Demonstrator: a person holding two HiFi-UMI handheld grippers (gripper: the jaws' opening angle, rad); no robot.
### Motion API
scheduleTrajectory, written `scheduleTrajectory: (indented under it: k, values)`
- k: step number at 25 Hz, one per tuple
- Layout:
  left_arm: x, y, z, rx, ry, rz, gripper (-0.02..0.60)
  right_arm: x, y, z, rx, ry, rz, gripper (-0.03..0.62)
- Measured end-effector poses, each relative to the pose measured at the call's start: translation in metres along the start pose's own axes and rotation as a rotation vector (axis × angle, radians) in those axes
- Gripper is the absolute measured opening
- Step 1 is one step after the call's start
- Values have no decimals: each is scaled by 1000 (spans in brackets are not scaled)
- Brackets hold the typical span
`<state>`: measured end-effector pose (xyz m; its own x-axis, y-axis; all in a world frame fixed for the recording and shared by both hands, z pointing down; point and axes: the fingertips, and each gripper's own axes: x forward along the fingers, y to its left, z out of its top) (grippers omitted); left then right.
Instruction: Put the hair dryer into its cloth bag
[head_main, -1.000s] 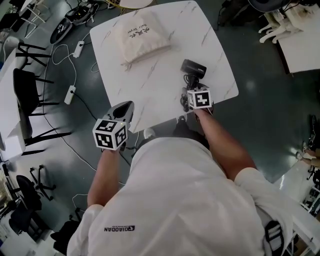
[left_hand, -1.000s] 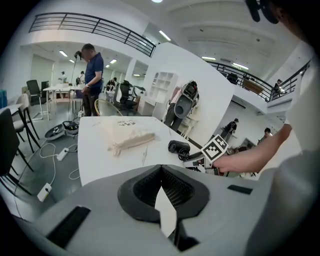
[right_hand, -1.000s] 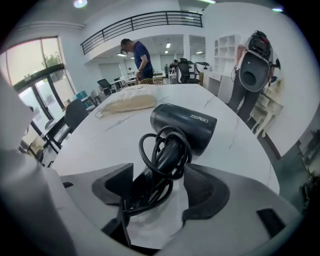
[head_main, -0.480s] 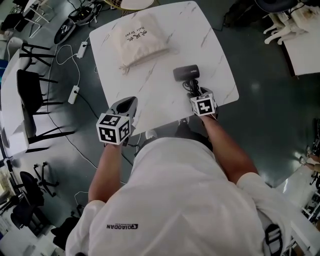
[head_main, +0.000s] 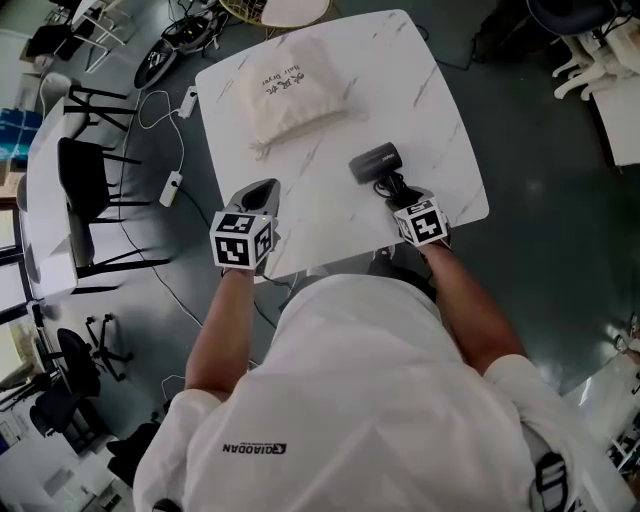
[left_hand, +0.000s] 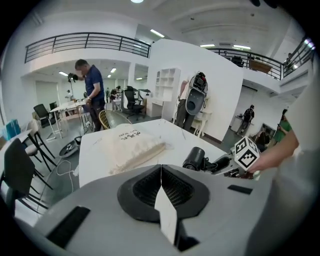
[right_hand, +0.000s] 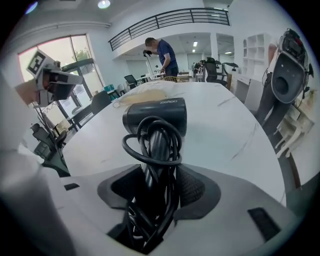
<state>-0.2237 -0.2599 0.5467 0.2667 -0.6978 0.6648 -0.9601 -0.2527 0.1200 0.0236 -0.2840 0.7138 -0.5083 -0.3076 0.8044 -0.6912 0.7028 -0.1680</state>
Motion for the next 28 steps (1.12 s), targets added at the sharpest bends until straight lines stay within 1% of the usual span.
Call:
scheduleTrajectory:
  k: [3,6,7,9,11,14,17,20,24,26,28]
  values:
    - [12,-1,11,54,5,46,26,-11,-7,7,8,-33,73,230]
    - [23,6,20,99,8,90,29,-20,-11,13,1,-47,112,229]
    - [28,8,22,110,14,105,37,-22,-13,15,-7,-51,120,228]
    - [40,14,25,133,33,134,75,-24,-17,19,-26,-60,132,227]
    - [52,21,26,166,62,159,87,-26,-17,22,-42,-67,143,227]
    - [75,34,25,213,109,166,114,-29,-12,24,-56,-74,147,227]
    - [100,41,25,268,161,133,133,-31,-9,30,-30,-84,136,227]
    - [120,46,19,382,219,120,150,-33,-3,32,10,-91,116,227]
    - [145,68,9,555,284,146,178,-37,0,36,54,-110,84,227]
    - [154,79,5,607,305,151,184,-39,4,35,78,-115,71,227]
    - [164,88,2,643,327,146,184,-39,6,35,92,-120,57,227]
